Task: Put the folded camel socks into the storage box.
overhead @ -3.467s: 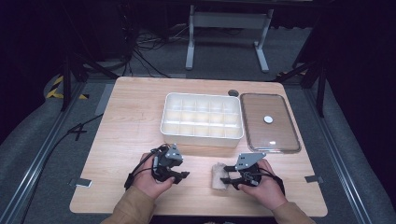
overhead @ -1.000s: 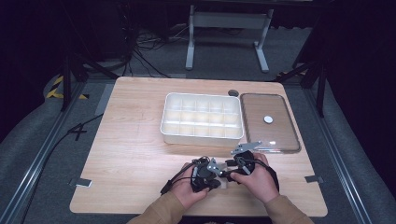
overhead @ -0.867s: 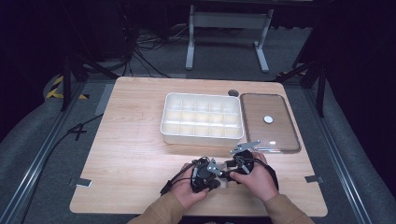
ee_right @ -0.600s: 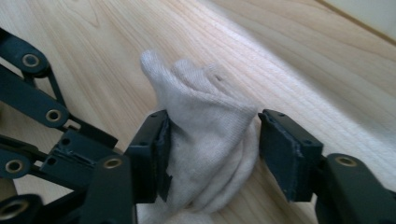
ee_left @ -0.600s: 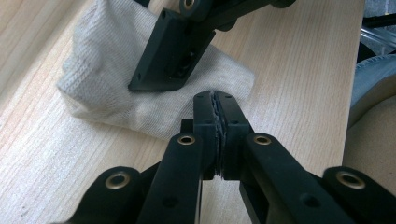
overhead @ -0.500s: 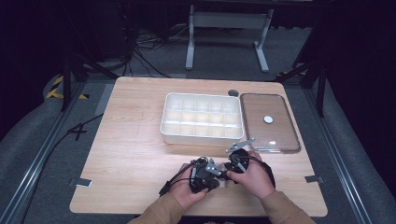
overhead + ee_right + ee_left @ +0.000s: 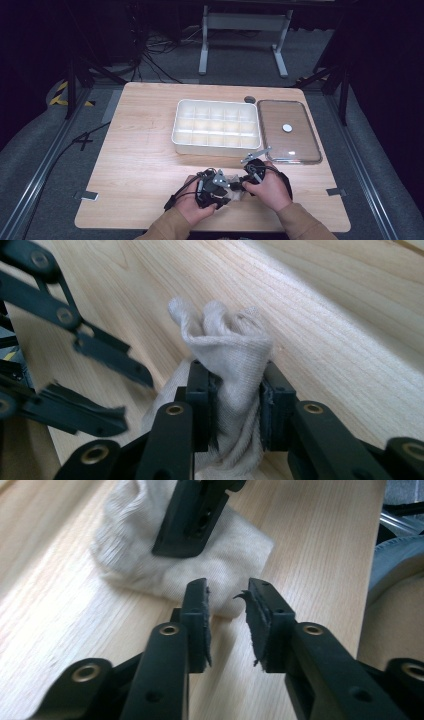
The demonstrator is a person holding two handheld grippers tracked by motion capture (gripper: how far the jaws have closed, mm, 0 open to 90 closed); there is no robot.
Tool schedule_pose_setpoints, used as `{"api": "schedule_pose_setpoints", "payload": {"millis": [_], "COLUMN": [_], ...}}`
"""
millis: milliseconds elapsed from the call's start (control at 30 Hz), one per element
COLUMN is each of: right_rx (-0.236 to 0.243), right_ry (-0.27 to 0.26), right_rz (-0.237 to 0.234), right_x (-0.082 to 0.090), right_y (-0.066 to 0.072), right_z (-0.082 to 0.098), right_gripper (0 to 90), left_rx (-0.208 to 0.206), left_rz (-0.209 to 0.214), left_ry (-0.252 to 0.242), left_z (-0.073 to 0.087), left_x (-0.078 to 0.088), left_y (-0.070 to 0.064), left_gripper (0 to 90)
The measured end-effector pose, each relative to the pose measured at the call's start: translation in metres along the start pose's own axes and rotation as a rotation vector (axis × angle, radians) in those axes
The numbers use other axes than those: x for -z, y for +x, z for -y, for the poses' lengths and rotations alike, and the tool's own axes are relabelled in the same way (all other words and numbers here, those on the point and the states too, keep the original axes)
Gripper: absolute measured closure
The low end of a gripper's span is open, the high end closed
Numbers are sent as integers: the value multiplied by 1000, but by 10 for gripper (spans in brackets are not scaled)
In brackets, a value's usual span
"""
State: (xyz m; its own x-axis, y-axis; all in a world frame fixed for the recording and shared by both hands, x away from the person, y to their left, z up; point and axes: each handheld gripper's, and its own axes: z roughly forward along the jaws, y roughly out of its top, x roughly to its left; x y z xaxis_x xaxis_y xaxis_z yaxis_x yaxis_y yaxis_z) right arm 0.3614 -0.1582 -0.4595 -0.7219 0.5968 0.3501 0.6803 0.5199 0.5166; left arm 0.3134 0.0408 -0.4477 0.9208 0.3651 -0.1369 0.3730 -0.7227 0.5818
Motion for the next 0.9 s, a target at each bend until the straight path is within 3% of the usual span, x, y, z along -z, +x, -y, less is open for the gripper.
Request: {"api": "schedule_pose_setpoints", "payload": {"millis": [133, 367, 400, 467, 567, 633, 900], "right_rx": [9, 15, 21, 15, 20, 52, 74], "right_ry": [-19, -46, -52, -58, -65, -76, -154], "right_rz": [5, 3, 7, 5, 6, 12, 43], "right_x": [1, 7, 9, 11, 14, 17, 41], "right_y": [1, 1, 0, 0, -2, -2, -4], "right_z": [2, 4, 5, 4, 4, 3, -2], "right_gripper": [732, 738, 738, 738, 738, 737, 737], "left_rx": [33, 97, 134, 149, 175, 194, 208], "left_rz": [-36, -84, -102, -111, -103, -110, -127], "left_ry": [-16, -49, -71, -90, -115, -124, -133], "left_z": [11, 27, 34, 38, 41, 44, 49], "left_x": [17, 41, 50, 57, 61, 63, 70], "left_y": [10, 32, 41, 46, 51, 54, 59], "left_gripper": [612, 566, 563, 558, 546, 531, 525]}}
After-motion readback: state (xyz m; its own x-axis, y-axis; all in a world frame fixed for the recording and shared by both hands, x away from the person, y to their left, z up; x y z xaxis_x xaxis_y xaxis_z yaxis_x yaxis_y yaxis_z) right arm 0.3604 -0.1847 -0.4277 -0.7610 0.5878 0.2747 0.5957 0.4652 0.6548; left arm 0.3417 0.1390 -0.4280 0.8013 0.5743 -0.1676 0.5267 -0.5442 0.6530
